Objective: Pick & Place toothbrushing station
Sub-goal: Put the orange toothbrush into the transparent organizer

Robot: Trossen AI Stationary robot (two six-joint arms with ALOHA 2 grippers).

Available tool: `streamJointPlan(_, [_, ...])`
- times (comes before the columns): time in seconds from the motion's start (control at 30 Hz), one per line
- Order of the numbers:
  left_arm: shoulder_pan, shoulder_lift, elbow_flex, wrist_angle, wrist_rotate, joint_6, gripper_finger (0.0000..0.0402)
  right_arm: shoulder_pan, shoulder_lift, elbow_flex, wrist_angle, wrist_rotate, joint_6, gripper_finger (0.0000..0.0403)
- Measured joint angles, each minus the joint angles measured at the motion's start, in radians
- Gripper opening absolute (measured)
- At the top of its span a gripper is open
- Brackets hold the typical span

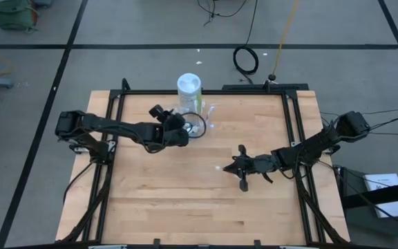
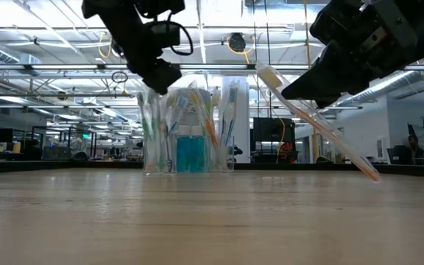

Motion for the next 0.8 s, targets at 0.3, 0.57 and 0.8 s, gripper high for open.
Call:
streamJointPlan(0.3, [0.008, -0.045, 0.0, -0.186, 0.193, -0.218, 0.0159, 0.0, 0.0, 0.0, -0.007, 0.0, 0.005, 0.0])
streamJointPlan(0.57, [0.027, -0.073, 0.0, -0.15, 0.191, -0.152, 0.0159, 0.0, -0.001, 0.0, -0.003, 0.0, 0.007, 0.0])
streamJointPlan(0.8, [0.011, -0.215, 0.0, -0.126, 0.185, -0.133, 0.0159, 0.0, -0.001, 0.0, 0.003, 0.001, 0.005, 0.0])
